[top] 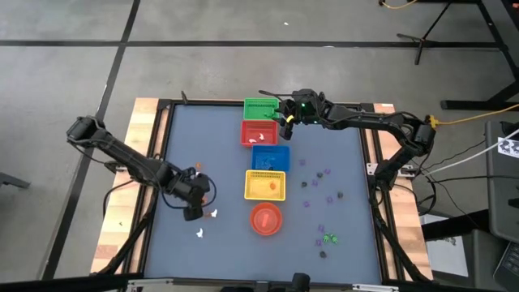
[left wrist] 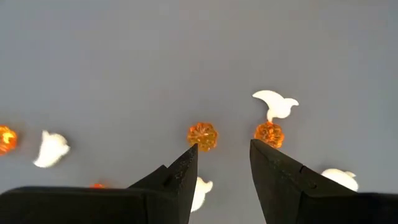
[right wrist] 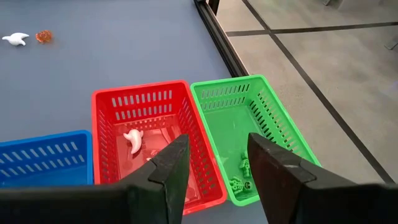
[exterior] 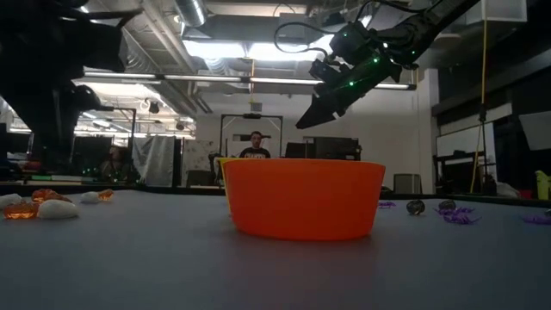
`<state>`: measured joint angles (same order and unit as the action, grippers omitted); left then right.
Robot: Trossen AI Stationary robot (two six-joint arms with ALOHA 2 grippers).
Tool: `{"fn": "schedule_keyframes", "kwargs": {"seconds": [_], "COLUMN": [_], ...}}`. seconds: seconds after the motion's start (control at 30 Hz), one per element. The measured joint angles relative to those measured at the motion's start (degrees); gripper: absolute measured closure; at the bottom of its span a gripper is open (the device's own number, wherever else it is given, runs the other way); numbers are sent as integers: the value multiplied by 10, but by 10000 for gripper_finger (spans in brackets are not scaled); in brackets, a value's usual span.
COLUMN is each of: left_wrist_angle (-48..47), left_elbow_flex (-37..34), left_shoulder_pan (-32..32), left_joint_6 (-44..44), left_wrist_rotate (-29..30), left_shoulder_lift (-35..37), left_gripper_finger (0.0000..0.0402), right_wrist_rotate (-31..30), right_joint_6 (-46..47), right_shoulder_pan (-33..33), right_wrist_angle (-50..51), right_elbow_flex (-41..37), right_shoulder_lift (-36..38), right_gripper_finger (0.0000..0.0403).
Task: Sort Halloween decoration
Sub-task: Put the orange pumpkin toy into the yellow bin
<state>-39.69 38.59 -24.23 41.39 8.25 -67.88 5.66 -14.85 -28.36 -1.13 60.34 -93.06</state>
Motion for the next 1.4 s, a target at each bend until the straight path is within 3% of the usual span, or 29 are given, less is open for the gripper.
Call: {"fn": "schedule_keyframes", "kwargs": {"seconds": [0.43, 0.8, 1.4], "left_wrist_angle": [34, 34, 56], "left_elbow_flex": [0, 0, 2], "left_shoulder_pan": [-7, -7, -7], "left_joint_6": [-59, -59, -58], "left_wrist_rotate": [12, 15, 27], "left_shoulder_lift": [-60, -126, -174], "left_gripper_finger": [271, 271, 271], "right_wrist_rotate": [0, 0, 0], "right_joint_6": [0, 0, 0], "right_shoulder_pan": [0, 0, 0], "right_wrist_angle": [0, 0, 0], "right_elbow_flex": [0, 0, 0], "right_shoulder_lift": [0, 0, 0], "right_gripper_finger": [242, 242, 242]}}
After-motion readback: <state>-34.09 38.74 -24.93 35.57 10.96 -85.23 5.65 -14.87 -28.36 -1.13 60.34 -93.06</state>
